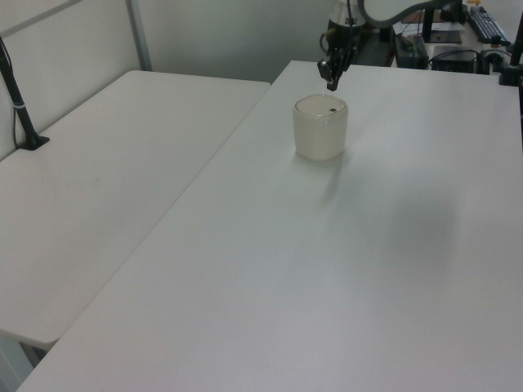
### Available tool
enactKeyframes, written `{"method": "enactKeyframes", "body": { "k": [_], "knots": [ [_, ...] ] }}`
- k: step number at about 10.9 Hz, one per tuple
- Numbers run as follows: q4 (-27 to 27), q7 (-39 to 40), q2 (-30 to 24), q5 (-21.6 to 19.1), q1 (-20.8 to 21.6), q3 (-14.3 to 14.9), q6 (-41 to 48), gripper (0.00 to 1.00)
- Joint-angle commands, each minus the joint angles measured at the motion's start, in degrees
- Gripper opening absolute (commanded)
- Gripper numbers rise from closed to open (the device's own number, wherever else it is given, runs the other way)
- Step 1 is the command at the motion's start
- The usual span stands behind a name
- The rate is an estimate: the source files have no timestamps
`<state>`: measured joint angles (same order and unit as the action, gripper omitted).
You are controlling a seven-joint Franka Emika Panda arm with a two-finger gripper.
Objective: Open the trash bin
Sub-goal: 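Move the gripper over the cream bin and lower it to the lid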
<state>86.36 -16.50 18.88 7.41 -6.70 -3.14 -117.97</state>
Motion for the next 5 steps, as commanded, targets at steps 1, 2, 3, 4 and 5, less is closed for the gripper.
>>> {"method": "enactKeyframes", "body": {
  "k": [1,2,3,4,5],
  "knots": [
    [-0.4,-2.05,2.65,1.38,0.55,2.34,-4.98,0.0],
    [-0.4,-2.05,3.52,1.38,0.55,2.61,-5.17,0.0],
    [-0.4,-2.05,3.79,1.47,0.55,2.61,-5.17,0.0],
    [-0.31,-2.05,4.23,1.47,0.64,2.61,-5.26,0.0],
    [-0.23,-2.05,4.32,1.38,0.64,2.61,-5.17,0.0]
  ]
}}
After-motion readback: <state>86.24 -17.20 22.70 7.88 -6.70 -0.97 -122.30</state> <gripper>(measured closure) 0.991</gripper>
